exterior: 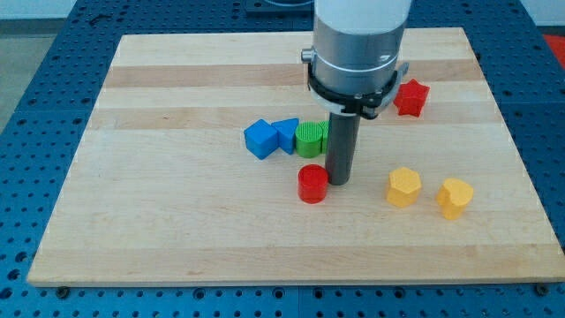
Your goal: Push the red circle closer to yellow hexagon
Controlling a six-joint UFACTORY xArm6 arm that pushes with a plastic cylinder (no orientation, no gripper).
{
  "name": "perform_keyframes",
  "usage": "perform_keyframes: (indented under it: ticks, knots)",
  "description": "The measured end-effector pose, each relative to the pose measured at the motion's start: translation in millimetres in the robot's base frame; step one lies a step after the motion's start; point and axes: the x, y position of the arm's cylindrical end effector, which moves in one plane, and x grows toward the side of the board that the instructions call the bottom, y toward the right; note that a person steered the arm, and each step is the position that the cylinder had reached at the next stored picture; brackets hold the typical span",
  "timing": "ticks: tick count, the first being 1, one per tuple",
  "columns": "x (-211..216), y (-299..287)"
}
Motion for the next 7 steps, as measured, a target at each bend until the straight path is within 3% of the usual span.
perform_keyframes:
  ticks: [1,4,5,6,7]
  knots:
    - [6,0]
    - [86,-39]
    - [85,-103]
    - [61,-124]
    - [29,-104]
